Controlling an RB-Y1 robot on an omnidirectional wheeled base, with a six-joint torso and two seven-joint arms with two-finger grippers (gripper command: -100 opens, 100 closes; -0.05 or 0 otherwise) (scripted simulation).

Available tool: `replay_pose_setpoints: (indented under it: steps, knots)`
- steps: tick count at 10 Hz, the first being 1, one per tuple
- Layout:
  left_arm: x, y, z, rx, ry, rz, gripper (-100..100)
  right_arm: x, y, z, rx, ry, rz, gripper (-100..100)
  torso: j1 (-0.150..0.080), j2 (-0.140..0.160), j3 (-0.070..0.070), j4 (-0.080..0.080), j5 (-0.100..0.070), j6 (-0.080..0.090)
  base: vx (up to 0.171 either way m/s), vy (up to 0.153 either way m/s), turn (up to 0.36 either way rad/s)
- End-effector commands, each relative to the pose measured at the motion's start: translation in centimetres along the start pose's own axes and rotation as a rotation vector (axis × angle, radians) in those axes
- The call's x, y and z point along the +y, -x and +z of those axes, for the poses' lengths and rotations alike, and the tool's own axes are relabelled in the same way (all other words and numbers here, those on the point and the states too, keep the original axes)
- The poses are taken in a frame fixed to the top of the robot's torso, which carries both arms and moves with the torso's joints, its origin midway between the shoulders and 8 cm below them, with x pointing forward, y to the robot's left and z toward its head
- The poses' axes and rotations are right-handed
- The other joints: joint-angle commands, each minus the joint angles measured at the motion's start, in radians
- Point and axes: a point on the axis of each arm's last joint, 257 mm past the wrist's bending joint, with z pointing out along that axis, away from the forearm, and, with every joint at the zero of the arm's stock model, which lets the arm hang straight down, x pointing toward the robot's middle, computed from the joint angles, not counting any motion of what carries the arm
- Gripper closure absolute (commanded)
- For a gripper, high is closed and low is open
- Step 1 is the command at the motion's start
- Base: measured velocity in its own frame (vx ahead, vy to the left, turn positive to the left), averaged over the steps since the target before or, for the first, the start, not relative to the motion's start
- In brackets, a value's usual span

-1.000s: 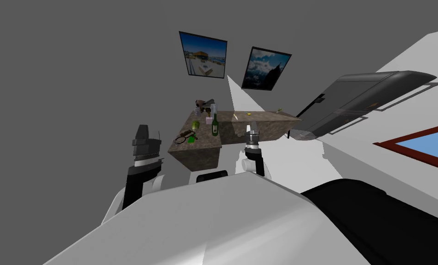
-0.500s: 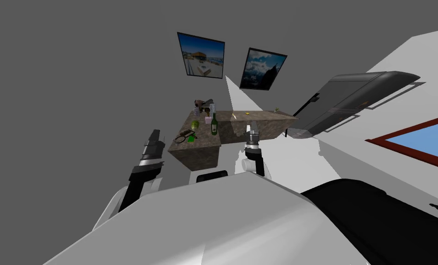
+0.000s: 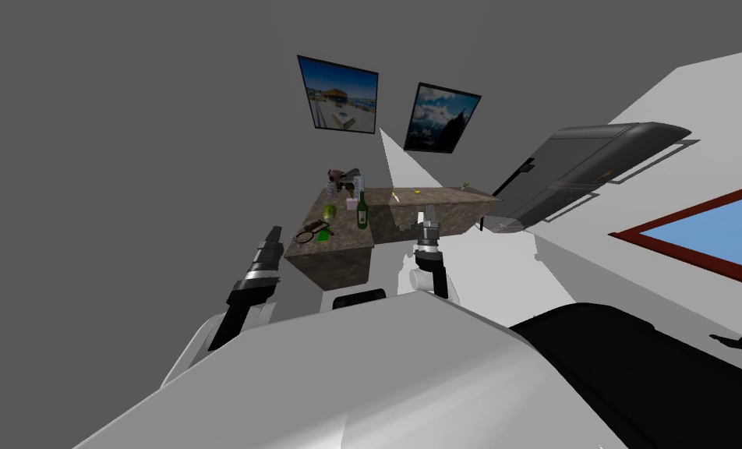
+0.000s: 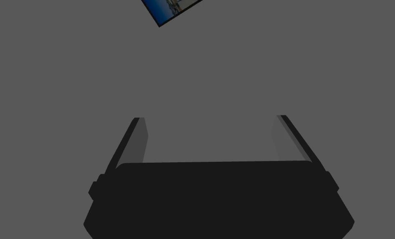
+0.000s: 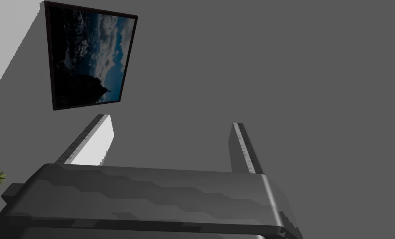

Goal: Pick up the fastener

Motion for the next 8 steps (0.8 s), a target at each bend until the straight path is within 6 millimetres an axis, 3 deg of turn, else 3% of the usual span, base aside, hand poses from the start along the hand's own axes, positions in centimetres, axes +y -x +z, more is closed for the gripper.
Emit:
replay_pose_setpoints:
  steps: [1, 8]
  knots:
    - [2.4, -0.4, -0.1, 0.024, 0.061, 0.026, -100, 0.0, 0.0, 0.0, 0.000, 0.000, 0.000, 0, 0.000, 0.000, 0.000, 0.000, 0.000, 0.000, 0.005, 0.022, -0.050]
    - [11.3, -0.8, -1.8, 0.100, 0.304, 0.135, -100, 0.0, 0.0, 0.0, 0.000, 0.000, 0.000, 0, 0.000, -0.001, -0.001, 0.000, 0.000, 0.000, 0.019, 0.020, -0.056]
